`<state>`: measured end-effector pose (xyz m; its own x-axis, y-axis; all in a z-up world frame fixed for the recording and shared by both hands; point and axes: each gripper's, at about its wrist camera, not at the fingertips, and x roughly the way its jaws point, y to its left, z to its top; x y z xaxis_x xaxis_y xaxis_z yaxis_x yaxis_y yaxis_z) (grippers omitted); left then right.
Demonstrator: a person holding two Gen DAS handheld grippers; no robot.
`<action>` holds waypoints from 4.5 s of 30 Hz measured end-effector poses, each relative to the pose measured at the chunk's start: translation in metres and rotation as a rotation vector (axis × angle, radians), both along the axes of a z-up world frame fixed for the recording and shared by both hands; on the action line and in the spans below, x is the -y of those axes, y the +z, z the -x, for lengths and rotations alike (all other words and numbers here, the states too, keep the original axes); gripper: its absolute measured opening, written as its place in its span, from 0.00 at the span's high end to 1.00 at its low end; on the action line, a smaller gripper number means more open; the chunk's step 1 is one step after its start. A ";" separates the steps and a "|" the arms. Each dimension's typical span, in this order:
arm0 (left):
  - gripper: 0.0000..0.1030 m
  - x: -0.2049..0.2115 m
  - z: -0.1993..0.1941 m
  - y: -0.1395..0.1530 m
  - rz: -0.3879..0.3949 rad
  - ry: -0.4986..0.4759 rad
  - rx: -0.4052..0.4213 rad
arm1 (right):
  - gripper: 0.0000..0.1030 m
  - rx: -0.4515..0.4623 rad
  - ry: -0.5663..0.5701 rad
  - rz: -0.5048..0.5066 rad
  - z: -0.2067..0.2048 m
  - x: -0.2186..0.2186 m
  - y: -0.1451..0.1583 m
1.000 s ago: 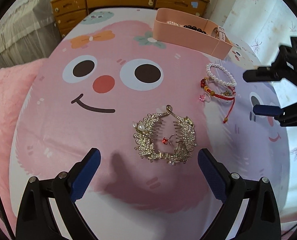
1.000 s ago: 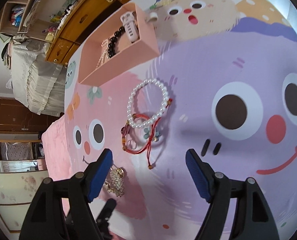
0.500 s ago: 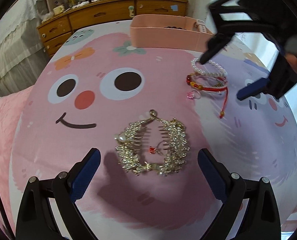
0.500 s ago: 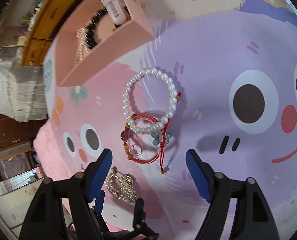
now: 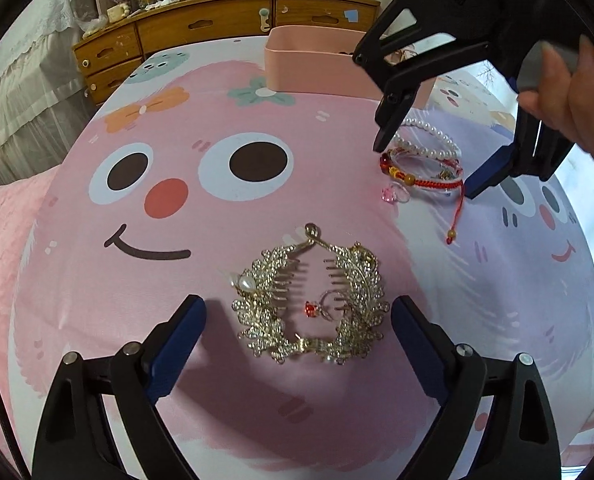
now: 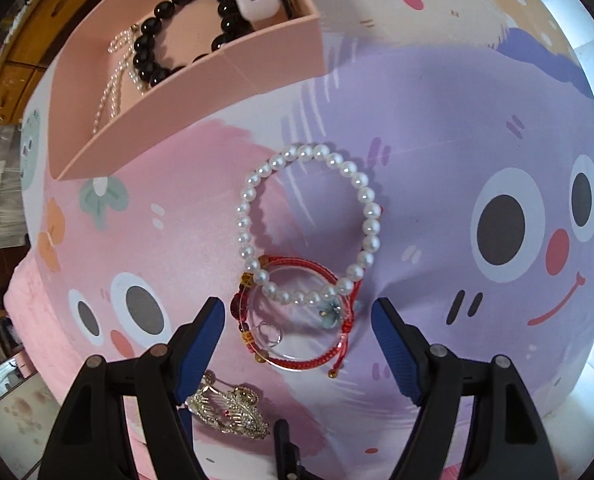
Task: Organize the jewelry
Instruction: 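Move left tool to the gold hair comb while right tool reaches the red bracelet, then grasp the hair comb with left tool while right tool grasps the red bracelet, then carry the hair comb toward the box with left tool while right tool carries the bracelet, then drop the comb into the pink box with left tool while right tool drops the bracelet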
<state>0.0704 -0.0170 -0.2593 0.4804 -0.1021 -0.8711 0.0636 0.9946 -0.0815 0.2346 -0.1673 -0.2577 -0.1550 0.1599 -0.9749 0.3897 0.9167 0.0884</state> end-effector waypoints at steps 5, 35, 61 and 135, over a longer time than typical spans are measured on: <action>0.20 0.001 -0.003 0.001 0.007 -0.025 0.009 | 0.26 -0.005 0.004 0.035 -0.004 -0.008 -0.001; 0.28 -0.008 0.022 0.021 0.017 0.005 0.052 | 0.38 0.087 0.101 0.050 0.020 -0.022 0.023; 0.28 0.005 0.000 0.128 -0.138 -0.187 0.144 | 0.38 0.525 0.187 0.014 0.068 0.025 0.107; 0.18 -0.060 -0.079 0.051 0.113 -0.091 -0.106 | 0.27 0.761 0.148 -0.082 0.073 0.061 0.072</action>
<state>0.1489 0.0430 -0.2085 0.3710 -0.2408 -0.8968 0.1383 0.9693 -0.2031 0.1616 -0.2286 -0.1852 0.5265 0.2660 -0.8075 0.0686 0.9334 0.3522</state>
